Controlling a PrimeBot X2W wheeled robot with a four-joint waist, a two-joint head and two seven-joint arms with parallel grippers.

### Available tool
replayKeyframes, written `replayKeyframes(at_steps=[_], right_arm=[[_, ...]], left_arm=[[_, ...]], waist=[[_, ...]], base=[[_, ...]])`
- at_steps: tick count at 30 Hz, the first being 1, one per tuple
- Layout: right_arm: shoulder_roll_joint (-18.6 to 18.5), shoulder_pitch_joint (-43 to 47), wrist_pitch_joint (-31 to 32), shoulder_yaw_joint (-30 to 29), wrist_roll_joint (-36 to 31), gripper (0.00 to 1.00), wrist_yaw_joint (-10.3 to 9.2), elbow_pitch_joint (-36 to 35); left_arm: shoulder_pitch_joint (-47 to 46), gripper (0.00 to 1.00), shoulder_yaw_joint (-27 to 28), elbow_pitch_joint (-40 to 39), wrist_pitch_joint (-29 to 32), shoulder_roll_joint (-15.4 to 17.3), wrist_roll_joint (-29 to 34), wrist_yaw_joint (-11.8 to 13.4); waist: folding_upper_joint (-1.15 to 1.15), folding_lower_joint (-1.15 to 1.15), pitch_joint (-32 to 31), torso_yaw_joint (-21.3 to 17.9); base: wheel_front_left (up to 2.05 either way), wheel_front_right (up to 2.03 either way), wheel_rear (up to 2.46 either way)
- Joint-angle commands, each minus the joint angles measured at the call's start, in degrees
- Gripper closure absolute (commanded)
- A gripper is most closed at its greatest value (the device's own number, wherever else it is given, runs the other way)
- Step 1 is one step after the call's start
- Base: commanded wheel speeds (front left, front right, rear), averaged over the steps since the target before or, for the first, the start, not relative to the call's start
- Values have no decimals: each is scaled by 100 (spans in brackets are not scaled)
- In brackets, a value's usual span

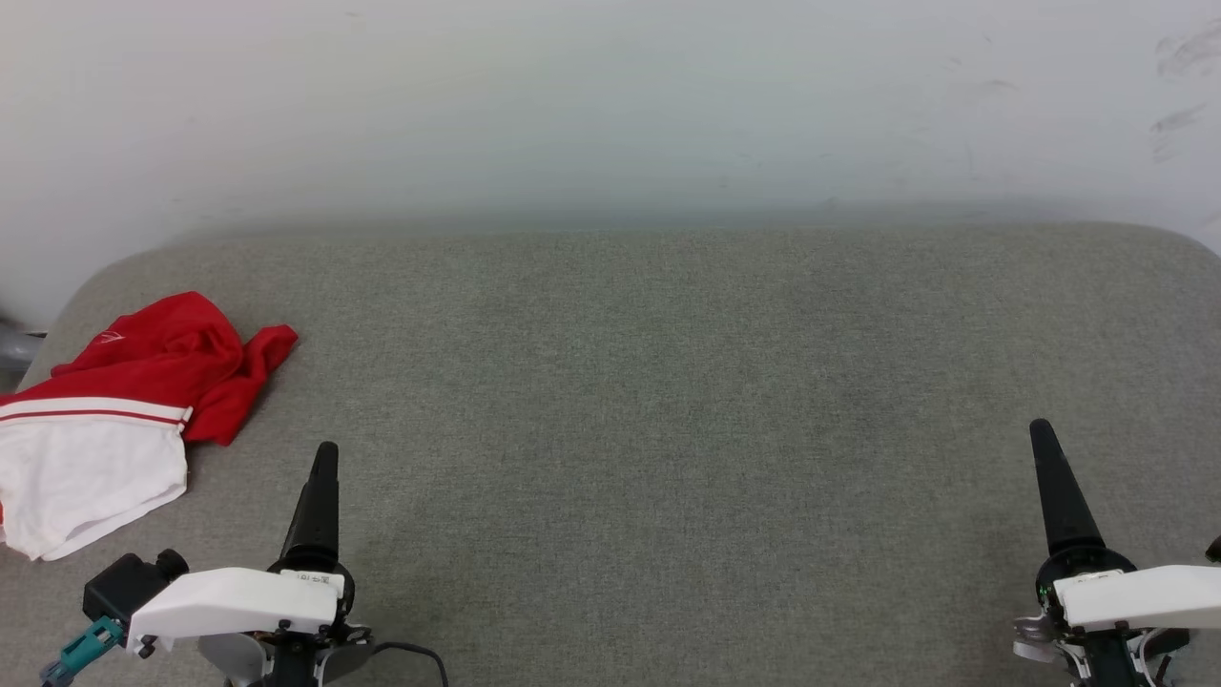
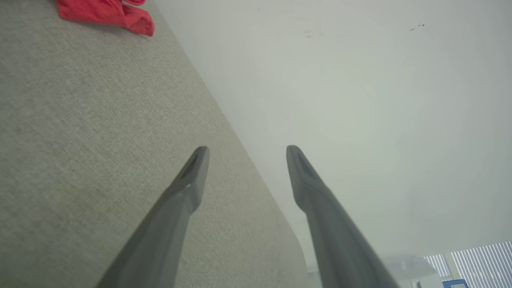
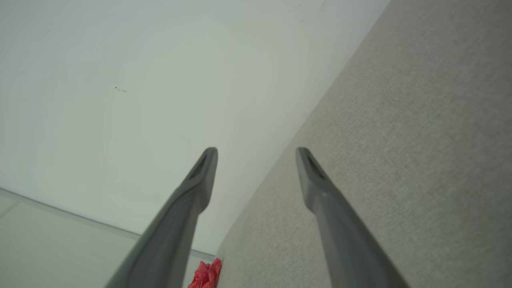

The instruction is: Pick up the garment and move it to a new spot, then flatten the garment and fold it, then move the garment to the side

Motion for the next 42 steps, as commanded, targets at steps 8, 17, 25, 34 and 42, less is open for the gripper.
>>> replayKeyframes(at_steps=[8,17,25,34,42], right_arm=[[-4,36,-225,169,-1250,0,0,-403],[-4,158,-408,283,-2157,0,0,-461],[-4,234,-558,341,-2850,0,0,-414],[-3,311,-709,386,-3547,0,0,-444],[-3,359,-835,388,-4107,0,0,-490]], left_arm=[[49,0,-180,-315,-220,20,1097,223],[123,0,-301,-411,-400,23,1921,304],[183,0,-344,-432,-546,25,2590,348],[247,0,-448,-450,-702,26,3275,414],[298,0,-497,-468,-828,27,3816,453]], waist=[[0,0,-6,4],[0,0,-13,5],[0,0,-23,15],[0,0,-35,17],[0,0,-42,8]], base=[[0,0,0],[0,0,0],[0,0,0],[0,0,0],[0,0,0]])
